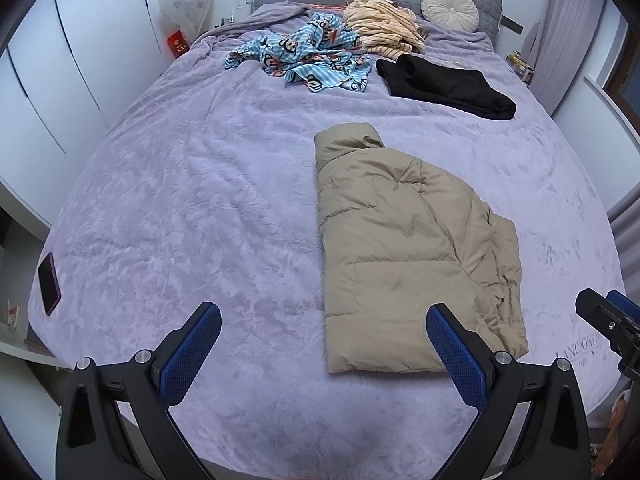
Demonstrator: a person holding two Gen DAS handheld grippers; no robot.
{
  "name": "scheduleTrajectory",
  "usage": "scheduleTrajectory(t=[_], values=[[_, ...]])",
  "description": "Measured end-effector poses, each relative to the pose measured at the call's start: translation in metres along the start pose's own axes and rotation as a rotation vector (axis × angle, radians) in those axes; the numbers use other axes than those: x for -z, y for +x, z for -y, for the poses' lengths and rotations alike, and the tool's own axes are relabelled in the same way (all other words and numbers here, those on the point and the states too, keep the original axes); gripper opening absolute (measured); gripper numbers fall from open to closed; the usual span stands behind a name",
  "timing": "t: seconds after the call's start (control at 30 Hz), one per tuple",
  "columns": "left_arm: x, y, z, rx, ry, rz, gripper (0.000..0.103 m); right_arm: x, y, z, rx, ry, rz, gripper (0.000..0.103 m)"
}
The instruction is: Fold large clothes
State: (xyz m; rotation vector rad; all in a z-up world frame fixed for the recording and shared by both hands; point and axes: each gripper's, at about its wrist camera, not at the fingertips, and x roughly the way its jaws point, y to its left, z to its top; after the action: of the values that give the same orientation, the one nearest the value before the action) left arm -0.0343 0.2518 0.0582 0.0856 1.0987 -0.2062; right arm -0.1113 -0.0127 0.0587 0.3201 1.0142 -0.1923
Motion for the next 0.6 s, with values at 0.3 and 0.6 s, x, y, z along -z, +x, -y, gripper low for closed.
scheduleTrajectory(t=[0.3,0.6], values=[[-0.0023,-0.0003,-0.0038,-0.009,-0.005,0.003,0.103,-0.0037,0.0027,-0.0085,0.004,-0.010,-0.015,0.103],[-0.0037,0.0015,-0.0068,-0.013,-0.008,-0.001,0.103,-0.0048,0.0052,-0.0104,0.000,-0.014,-0.025,0.103]])
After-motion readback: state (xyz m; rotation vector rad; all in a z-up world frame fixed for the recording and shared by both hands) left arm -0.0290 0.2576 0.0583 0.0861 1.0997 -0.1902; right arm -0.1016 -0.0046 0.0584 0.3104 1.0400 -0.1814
